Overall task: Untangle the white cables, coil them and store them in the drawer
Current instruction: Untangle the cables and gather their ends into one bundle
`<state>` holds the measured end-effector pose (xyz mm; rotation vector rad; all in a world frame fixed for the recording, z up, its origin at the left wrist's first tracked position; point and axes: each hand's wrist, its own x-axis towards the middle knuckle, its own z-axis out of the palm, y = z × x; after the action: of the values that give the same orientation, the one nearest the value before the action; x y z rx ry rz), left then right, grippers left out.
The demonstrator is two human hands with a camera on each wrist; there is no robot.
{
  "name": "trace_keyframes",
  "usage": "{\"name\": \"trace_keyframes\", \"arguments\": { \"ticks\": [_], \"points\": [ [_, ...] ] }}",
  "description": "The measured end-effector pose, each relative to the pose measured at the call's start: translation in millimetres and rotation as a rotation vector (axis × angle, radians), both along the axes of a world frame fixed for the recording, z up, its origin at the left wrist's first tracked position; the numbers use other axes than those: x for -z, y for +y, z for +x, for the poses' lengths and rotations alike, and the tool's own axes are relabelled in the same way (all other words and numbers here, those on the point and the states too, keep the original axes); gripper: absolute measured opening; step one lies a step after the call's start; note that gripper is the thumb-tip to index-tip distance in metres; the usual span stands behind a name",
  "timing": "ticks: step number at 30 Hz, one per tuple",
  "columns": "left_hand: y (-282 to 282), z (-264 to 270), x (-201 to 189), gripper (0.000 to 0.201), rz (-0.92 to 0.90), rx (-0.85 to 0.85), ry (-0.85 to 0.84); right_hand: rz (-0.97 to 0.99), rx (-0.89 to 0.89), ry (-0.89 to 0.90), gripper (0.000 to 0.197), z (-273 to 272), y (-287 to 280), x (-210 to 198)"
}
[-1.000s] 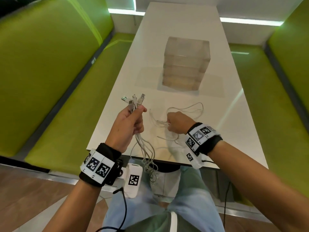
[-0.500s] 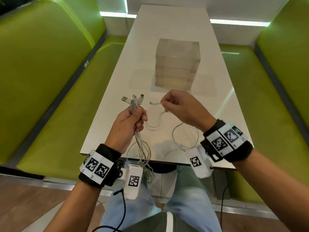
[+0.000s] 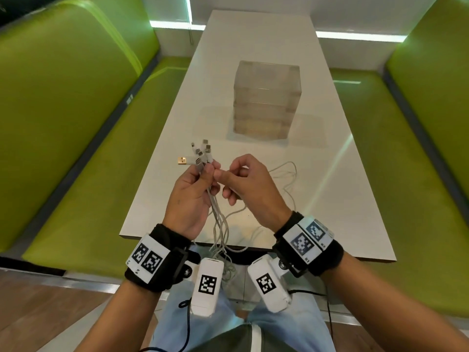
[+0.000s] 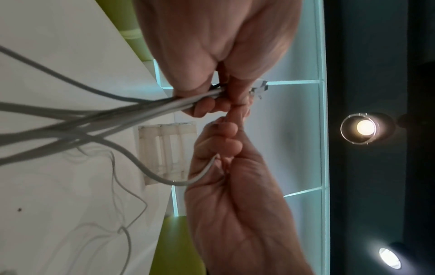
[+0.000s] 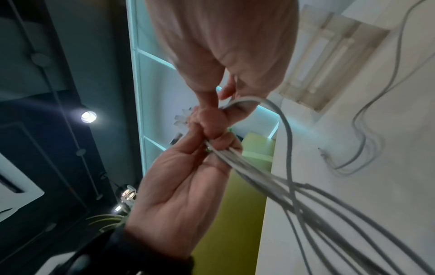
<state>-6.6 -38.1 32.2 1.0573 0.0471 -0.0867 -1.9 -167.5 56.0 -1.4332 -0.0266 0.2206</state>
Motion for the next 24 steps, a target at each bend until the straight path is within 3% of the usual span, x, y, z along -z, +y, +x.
{"name": "trace_keyframes", "arguments": {
  "ticks": [4, 9, 11, 13, 17, 20, 22, 24],
  "points": [
    [13.5, 4.9, -6.6, 0.019, -0.101, -0.088, 0.007, -0.226, -0.468, -0.035, 0.01, 3.2, -20.7, 3.5],
    [59.0, 16.9, -19.2, 0.027, -0.292, -0.29, -0.056, -0.65, -0.697, -0.03, 0.018, 13.0, -69.2, 16.0],
    [73.4, 21.7, -22.2, 0.027, -0.255, -0.332, -0.047, -0.649, -0.656, 0.02, 0.019, 13.1, -84.1, 17.6],
    [71.4, 23.1, -21.0, 0.029, -0.133, -0.307, -0.019, -0.531, -0.535, -0.026, 0.021, 11.8, -87.3, 10.2],
    [28.2, 11.9, -12.6, 0.033, 0.186, -0.036, 0.012, -0.205, -0.325, -0.122, 0.023, 12.3, -63.6, -8.2],
    [1.1, -1.6, -5.9, 0.029, 0.417, 0.154, -0.065, -0.117, -0.207, -0.166, 0.023, 13.6, -42.5, -17.6],
    [-8.8, -6.2, -4.5, 0.023, 0.463, 0.165, -0.083, -0.092, -0.177, -0.172, 0.024, 13.5, -36.1, -20.4],
    [-10.7, -6.4, -5.8, 0.019, 0.363, 0.104, -0.046, -0.097, -0.169, -0.153, 0.023, 13.8, -35.2, -20.1]
  ]
}}
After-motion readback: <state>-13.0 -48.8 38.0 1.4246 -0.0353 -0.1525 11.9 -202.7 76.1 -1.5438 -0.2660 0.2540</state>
